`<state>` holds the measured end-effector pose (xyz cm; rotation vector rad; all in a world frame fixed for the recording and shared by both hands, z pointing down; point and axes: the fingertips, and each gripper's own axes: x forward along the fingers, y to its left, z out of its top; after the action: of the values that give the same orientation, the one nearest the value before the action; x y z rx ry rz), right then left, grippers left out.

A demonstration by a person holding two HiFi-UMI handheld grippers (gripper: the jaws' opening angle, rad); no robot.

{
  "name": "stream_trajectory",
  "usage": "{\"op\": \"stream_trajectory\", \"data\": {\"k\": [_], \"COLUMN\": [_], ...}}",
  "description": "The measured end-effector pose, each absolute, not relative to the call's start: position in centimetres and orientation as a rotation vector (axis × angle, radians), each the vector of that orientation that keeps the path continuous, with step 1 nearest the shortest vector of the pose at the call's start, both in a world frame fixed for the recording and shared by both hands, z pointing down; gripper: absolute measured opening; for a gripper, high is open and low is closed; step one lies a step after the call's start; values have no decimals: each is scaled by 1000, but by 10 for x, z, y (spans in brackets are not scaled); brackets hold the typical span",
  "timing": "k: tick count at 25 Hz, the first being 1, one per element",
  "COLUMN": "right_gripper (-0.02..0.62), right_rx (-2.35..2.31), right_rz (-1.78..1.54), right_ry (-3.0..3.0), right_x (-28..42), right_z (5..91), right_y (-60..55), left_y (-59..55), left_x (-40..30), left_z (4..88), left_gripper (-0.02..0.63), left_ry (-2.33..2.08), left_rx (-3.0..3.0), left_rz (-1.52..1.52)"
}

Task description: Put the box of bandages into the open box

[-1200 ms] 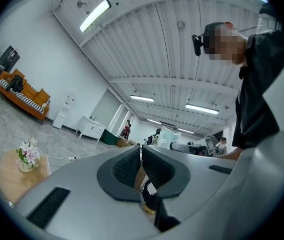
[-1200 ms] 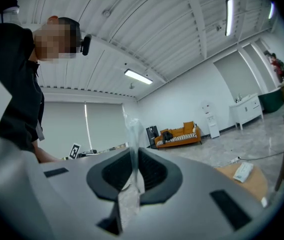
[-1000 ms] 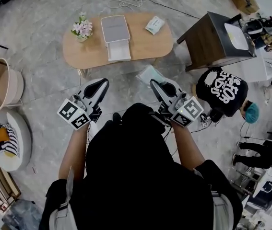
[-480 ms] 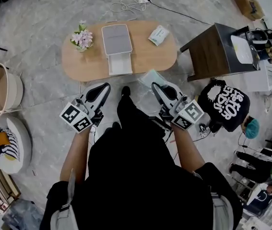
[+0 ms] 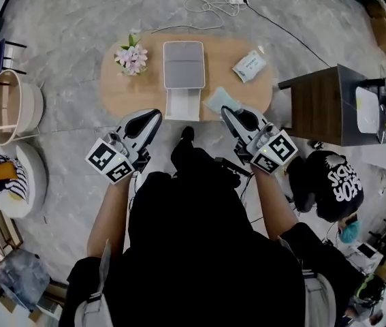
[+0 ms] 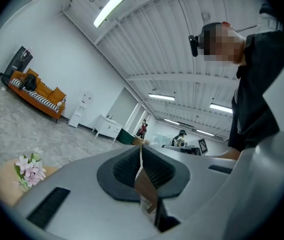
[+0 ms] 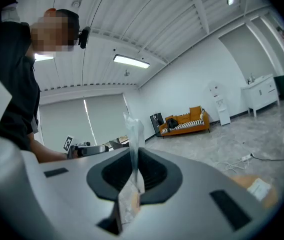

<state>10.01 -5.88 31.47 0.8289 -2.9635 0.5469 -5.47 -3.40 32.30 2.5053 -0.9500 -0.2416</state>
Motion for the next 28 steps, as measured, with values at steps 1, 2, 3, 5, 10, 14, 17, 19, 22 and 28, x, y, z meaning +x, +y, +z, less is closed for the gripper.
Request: {"op": "stream_trajectory", "data": {"k": [1,2,3,5,10,14,17,19,22,28], "right_gripper": [35,35,35,35,35,35,35,35,35,35], "right_rx": [800,770,741,680,570,514,474,466,487,511], "right_rz": [556,565,572,596,704,802,903,953,1000,1117], "right_ry": [-2967,-2970,-2970,-2960,-2904,-2837,-2759,-2719,-2666,-2575], "right_x": [98,96,95,91,75,61,55,51,47,41], "right_z": [318,323,329,345,394,446,487,511,552,627], "right_y": [-71,-82,-94,-114,-142,-160,-153,-150,-154,-148], "left_y": [-42,-49,-58,-73,-97,-126,-132,-136,-145,-154], "left_x": [-56,-57,-57,-59,-67,-76,-81,-85,-88,-81], "left_z": [327,331,337,346,365,405,437,461,506,585], "left_gripper": [26,26,26,26,26,26,26,26,26,26], "left_ry": [-969,-987,-1005,-1035,-1072,-1071,-1058,-1041,-989,-908], "left_rx": [2492,2478,2465,2439,2388,2366,2334,2317,2300,2270], "left_rz": [-227,-213,-202,-191,-151,-96,-62,-42,-2,60]}}
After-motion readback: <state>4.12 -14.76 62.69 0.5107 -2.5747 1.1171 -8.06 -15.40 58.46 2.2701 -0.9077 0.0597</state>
